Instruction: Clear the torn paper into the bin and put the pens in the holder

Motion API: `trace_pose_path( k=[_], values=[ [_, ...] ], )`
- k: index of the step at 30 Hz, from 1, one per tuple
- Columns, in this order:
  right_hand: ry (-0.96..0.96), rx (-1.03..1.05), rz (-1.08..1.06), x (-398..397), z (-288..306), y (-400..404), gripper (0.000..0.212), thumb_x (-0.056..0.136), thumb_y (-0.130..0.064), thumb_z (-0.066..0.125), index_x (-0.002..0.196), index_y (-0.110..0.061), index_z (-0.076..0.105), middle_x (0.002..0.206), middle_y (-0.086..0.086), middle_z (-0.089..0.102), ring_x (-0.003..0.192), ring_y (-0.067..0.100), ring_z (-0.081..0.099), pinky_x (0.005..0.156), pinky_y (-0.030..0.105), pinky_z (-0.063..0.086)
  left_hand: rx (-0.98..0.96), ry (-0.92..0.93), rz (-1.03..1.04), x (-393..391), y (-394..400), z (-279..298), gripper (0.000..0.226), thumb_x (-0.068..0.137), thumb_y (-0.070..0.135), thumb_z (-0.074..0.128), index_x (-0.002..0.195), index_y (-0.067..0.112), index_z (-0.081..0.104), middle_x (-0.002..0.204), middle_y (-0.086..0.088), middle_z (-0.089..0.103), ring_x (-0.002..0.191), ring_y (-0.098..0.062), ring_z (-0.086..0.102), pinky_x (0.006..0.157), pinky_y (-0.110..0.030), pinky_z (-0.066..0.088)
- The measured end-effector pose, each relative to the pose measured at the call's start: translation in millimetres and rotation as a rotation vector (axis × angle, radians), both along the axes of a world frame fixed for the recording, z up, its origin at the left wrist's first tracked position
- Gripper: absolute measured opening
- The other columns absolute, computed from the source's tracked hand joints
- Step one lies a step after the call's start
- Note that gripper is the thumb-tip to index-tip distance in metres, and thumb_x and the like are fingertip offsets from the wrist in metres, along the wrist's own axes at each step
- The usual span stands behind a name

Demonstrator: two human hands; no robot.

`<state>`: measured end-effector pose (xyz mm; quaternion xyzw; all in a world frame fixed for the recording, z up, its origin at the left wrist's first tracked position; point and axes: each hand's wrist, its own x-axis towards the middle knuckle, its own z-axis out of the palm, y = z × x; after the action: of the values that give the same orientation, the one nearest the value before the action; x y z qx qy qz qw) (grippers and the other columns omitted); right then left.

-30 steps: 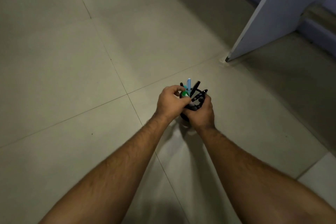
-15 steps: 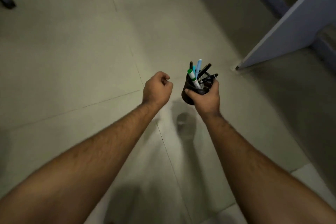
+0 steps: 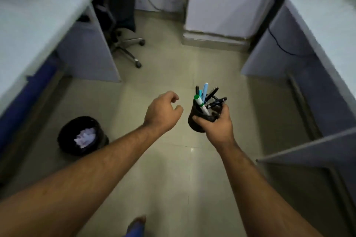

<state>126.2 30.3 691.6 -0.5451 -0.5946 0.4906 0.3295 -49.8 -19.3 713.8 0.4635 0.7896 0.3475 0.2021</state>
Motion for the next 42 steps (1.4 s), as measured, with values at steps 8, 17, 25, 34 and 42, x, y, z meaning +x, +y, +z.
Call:
trace_pose_path(
  k=[8, 17, 25, 34, 42],
  values=[
    [0.04, 0.081, 0.308, -156, 161, -63, 0.06, 0.057, -0.03, 0.087, 0.103, -0.044, 0.049, 0.102, -0.02, 0.066, 0.094, -0.001, 0.066, 0.087, 0.033, 0.057, 0.022, 0.1, 0.294, -132, -122, 149, 0.037, 0.083, 0.03, 0.059, 0.119, 0.022, 0.062, 0.12, 0.004, 0.066, 0.11, -0.017, 0.061, 0.093, -0.033, 0.05],
    [0.001, 0.034, 0.567, -412, 155, -193, 0.062, 0.056, -0.032, 0.09, 0.103, -0.037, 0.05, 0.101, -0.016, 0.068, 0.094, 0.002, 0.067, 0.088, 0.032, 0.056, -0.198, 0.119, 0.599, -354, -307, 94, 0.046, 0.085, 0.032, 0.061, 0.128, 0.016, 0.055, 0.131, -0.003, 0.06, 0.117, -0.025, 0.058, 0.097, -0.035, 0.048],
    [-0.072, -0.018, 0.758, -573, 108, -260, 0.056, 0.065, -0.027, 0.088, 0.103, -0.027, 0.046, 0.095, -0.02, 0.067, 0.079, -0.016, 0.062, 0.066, 0.004, 0.046, -0.453, 0.263, 0.701, -472, -375, 7, 0.078, 0.09, 0.057, 0.053, 0.148, 0.008, 0.034, 0.156, -0.021, 0.03, 0.145, -0.036, 0.026, 0.118, -0.047, 0.025],
    [-0.075, 0.042, 0.85, -660, 67, -293, 0.06, 0.067, -0.029, 0.087, 0.112, -0.025, 0.047, 0.108, -0.014, 0.069, 0.097, 0.004, 0.068, 0.086, 0.034, 0.057, -0.47, 0.513, 0.72, -474, -401, -50, 0.073, 0.099, 0.055, 0.04, 0.147, 0.0, 0.037, 0.153, -0.027, 0.031, 0.145, -0.04, 0.028, 0.116, -0.057, 0.024],
    [-0.093, -0.003, 0.884, -666, 47, -297, 0.063, 0.069, -0.032, 0.089, 0.115, -0.028, 0.046, 0.11, -0.015, 0.069, 0.1, 0.002, 0.067, 0.088, 0.028, 0.056, -0.532, 0.517, 0.731, -477, -399, -50, 0.08, 0.098, 0.06, 0.029, 0.149, -0.002, 0.03, 0.156, -0.024, 0.027, 0.148, -0.036, 0.022, 0.118, -0.053, 0.019]
  ],
)
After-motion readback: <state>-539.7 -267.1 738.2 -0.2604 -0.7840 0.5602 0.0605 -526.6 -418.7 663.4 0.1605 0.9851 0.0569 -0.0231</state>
